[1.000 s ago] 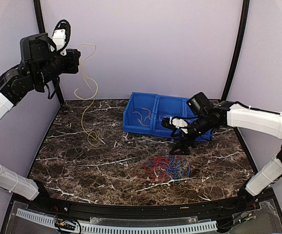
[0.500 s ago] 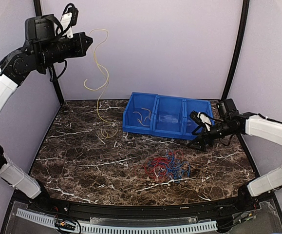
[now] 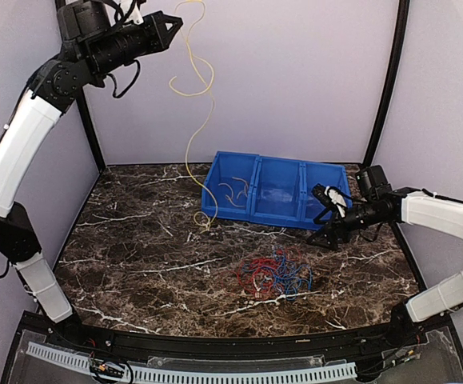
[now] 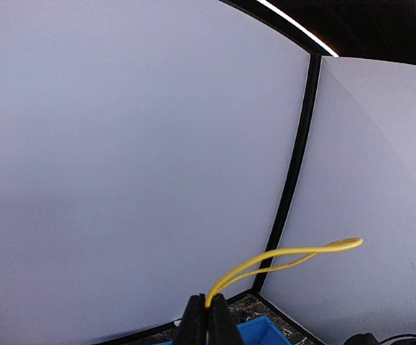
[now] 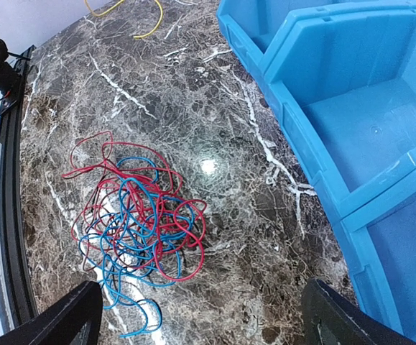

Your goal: Untangle the cables

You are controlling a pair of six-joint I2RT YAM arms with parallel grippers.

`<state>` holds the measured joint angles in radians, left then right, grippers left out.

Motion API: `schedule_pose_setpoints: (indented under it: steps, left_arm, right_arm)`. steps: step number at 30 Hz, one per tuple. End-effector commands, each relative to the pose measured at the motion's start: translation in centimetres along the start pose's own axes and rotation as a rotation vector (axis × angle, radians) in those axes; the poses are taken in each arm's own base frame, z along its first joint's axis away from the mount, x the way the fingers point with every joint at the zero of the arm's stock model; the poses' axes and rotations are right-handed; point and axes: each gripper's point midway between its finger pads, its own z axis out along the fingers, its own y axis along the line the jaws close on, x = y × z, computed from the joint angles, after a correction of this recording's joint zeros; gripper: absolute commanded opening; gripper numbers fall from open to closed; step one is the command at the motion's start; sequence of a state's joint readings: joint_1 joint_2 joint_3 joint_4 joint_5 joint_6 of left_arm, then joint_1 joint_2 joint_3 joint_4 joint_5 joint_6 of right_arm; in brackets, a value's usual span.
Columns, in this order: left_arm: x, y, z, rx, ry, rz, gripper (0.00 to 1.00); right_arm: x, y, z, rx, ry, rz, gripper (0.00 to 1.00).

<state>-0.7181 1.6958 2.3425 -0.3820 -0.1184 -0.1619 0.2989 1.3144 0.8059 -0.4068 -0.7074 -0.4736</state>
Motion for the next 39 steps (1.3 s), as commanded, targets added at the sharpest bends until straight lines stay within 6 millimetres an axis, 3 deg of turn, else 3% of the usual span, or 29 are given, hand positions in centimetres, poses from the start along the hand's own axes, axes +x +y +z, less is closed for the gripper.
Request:
schedule_pose_setpoints:
  steps: [1,8,11,19,22,26,28,35,39]
  left_arm:
    - [-2.5,-0.1,1.4,0.009,-0.123,0.025,0.00]
    - [-2.4,0.5,5.3,0.041,-0.249,0.033,0.00]
    - [-2.2,1.7,6.9,0.006,-0.296,0.031,0.00]
    - [-4.0,4.7,7.5,0.004,-0.414,-0.094,0.00]
    - [-3.6,5.3,8.0,0.002,-0.411,-0.106,0.00]
    - [0.1,6.9,10.2,-0.010,-0.309,-0.122,0.00]
    - [3.0,7.7,11.3,-0.020,-0.228,-0.136,0.00]
    - [16.8,8.2,13.8,0.035,0.112,-0.177,0.00]
    - [22.6,8.8,13.5,0.024,0.262,-0.174,0.00]
  right_arm:
    - [-0.2,-0.4,0.1,0.015,-0.021,-0.022,0.98]
    - [-0.1,-0.5,0.2,0.014,-0.017,-0.026,0.98]
    - [0.1,-0.5,0.3,0.014,-0.010,-0.027,0.98]
    - [0.3,-0.7,0.3,0.026,-0.003,-0.032,0.98]
    - [0.5,-0.7,0.4,0.025,0.002,-0.032,0.98]
    - [0.6,-0.7,0.5,0.019,0.007,-0.029,0.98]
    - [0.7,-0.7,0.6,0.017,0.010,-0.028,0.98]
    - [1.0,-0.6,0.8,0.002,0.022,-0.028,0.97]
    - [1.3,-0.6,0.9,-0.009,0.036,-0.026,0.95]
